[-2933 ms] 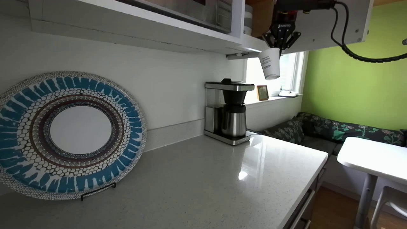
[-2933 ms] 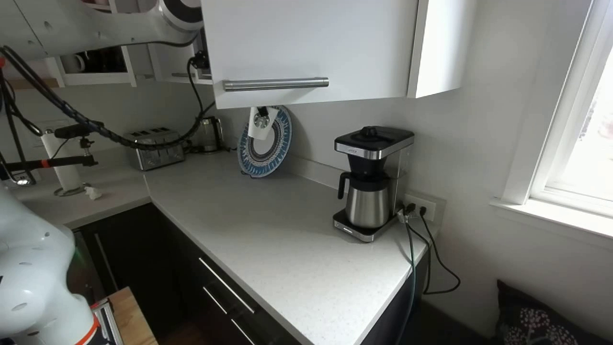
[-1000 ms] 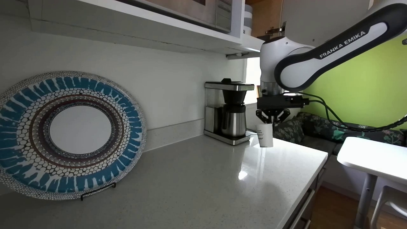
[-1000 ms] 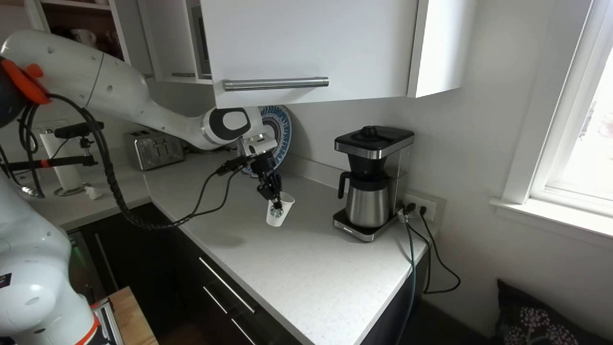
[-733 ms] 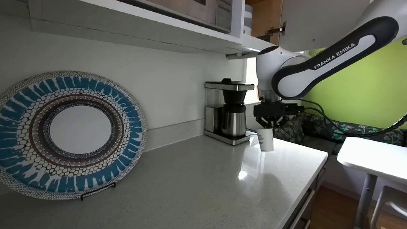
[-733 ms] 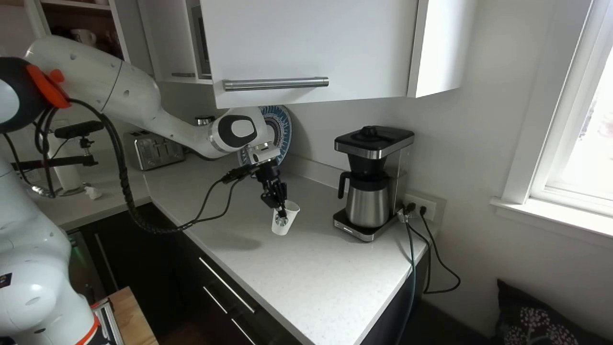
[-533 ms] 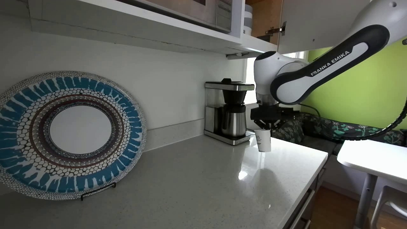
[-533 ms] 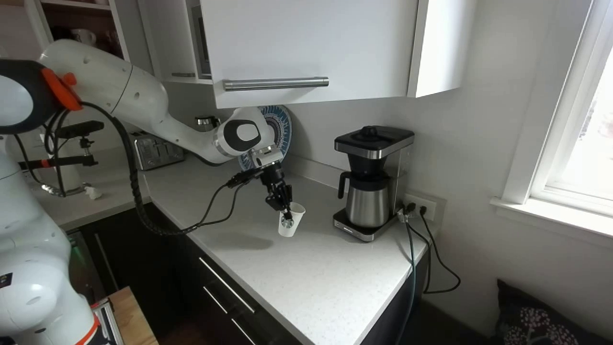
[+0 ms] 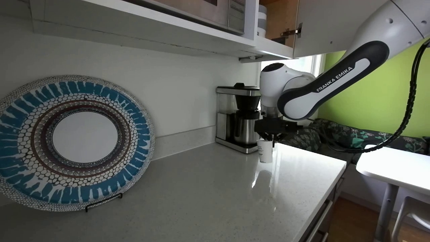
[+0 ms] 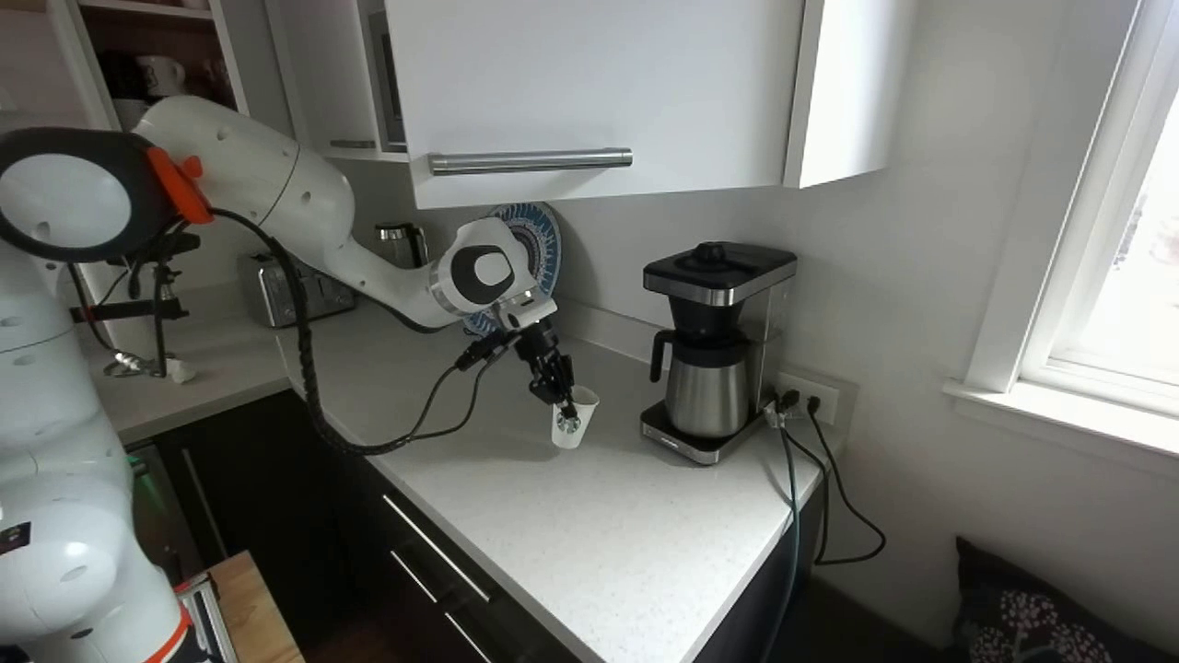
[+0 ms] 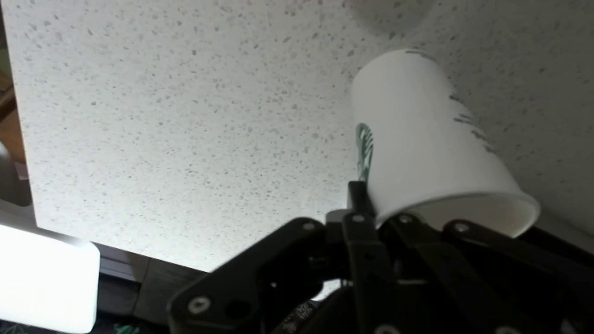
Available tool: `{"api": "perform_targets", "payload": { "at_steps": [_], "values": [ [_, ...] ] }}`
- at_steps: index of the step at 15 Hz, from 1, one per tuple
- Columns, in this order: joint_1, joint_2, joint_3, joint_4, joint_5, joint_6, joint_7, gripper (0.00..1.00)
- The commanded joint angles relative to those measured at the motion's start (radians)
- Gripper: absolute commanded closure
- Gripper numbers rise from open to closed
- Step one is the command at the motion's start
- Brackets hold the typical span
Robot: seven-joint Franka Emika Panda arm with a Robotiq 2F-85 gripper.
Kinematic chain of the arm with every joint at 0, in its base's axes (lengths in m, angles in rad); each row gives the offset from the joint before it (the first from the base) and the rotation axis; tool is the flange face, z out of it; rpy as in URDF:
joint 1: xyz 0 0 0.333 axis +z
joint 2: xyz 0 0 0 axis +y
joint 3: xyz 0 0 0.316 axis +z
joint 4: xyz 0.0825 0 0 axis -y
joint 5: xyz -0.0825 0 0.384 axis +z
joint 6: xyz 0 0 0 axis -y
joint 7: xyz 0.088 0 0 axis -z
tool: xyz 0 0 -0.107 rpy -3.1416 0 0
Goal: Shift the cup from the cabinet on the right to the counter
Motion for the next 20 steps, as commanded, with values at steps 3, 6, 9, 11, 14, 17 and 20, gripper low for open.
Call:
{"api": "perform_targets", "payload": {
  "at_steps": [3, 6, 9, 11, 14, 17, 20],
  "values": [
    [0.04, 0.051, -0.047, 0.021, -0.01, 0.036, -0.021, 0.72],
    [0.046, 0.054, -0.057, 0.02, 0.002, 0.041, -0.039, 0.58],
    [0.052, 0.043, -0.062, 0.016, 0.012, 0.039, -0.065, 0.34],
    [0.052, 0.025, -0.063, 0.013, 0.032, 0.03, -0.097, 0.2],
    [0.047, -0.028, -0.063, -0.002, 0.054, 0.022, -0.181, 0.0],
    [0.041, -0.085, -0.065, -0.01, 0.084, 0.018, -0.284, 0.0],
    [0.038, -0.148, -0.065, -0.016, 0.157, -0.012, -0.433, 0.0]
  ]
}}
